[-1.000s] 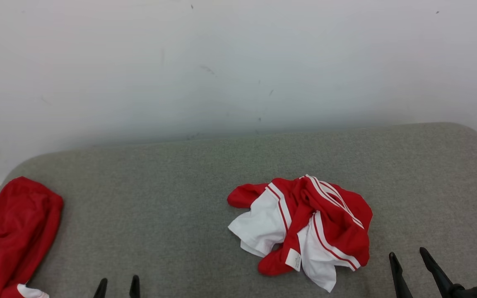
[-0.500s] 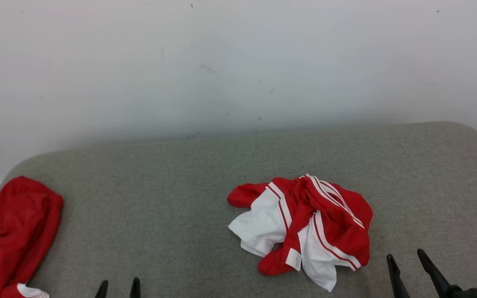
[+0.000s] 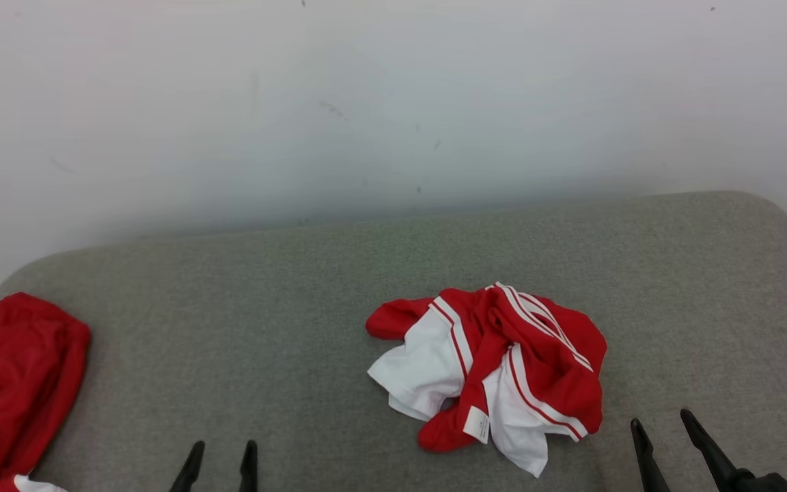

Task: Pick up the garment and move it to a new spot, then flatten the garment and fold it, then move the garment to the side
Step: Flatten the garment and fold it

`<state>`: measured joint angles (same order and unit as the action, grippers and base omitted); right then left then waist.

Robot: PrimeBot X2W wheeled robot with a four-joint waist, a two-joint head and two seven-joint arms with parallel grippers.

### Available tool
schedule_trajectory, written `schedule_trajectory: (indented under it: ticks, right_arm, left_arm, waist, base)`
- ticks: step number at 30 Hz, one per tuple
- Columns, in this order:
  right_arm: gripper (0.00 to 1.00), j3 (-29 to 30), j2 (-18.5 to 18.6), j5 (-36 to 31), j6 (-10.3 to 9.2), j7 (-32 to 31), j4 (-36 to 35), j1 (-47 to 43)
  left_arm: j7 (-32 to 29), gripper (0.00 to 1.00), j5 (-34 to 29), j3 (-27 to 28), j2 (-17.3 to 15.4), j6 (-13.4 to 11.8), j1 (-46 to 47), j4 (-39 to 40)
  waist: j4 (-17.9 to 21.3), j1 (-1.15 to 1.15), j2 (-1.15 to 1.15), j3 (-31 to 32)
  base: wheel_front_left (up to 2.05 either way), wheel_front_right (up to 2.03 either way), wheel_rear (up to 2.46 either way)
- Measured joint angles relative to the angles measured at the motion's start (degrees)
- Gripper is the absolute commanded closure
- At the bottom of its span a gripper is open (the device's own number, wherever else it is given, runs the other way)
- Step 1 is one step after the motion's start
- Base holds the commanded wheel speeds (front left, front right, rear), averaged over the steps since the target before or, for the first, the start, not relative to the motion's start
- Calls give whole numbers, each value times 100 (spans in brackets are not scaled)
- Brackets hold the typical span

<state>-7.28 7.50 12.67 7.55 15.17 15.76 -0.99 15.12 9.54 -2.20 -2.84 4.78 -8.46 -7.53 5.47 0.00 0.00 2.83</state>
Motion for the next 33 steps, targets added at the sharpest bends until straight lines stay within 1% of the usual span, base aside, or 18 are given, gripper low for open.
schedule_trajectory:
  ticks: [5, 11, 16, 20, 22, 24, 33]
  right_arm:
    - [0, -53, 16, 10, 0, 0, -25, 100]
    - [0, -101, 32, 27, 0, 0, -46, 190]
    - [0, -181, 21, 36, 0, 0, -63, 322]
    - [0, -230, -13, 52, 0, 0, -58, 409]
    - [0, -221, -25, 54, 0, 1, -53, 444]
    - [0, -199, -35, 65, 0, 0, -52, 450]
    - [0, -177, -102, 87, 0, 0, -77, 570]
  left_arm:
    - [0, 0, -197, -394, 1, 130, 355, 24]
    - [1, 0, -278, -1308, 3, 230, 1082, -125]
    - [-2, 0, -237, -2198, 5, 260, 1808, -656]
    - [-112, 0, -38, -2926, 7, 260, 2285, -1114]
    - [-152, 0, 125, -3178, 13, 269, 2451, -1325]
    - [-168, 0, 213, -3304, 15, 275, 2601, -1536]
    - [-194, 0, 220, -3388, 9, 227, 3123, -2431]
  waist:
    - [144, 0, 0, -81]
    - [369, 0, 0, -209]
    - [625, 0, 0, -357]
    - [886, 0, 0, -476]
    - [1022, 0, 0, -531]
    - [1149, 0, 0, -593]
    - [1590, 1, 0, -875]
  base:
    - [0, 0, 0]
    - [0, 0, 0]
    - [0, 0, 0]
    - [0, 0, 0]
    - [0, 0, 0]
    - [0, 0, 0]
    - [0, 0, 0]
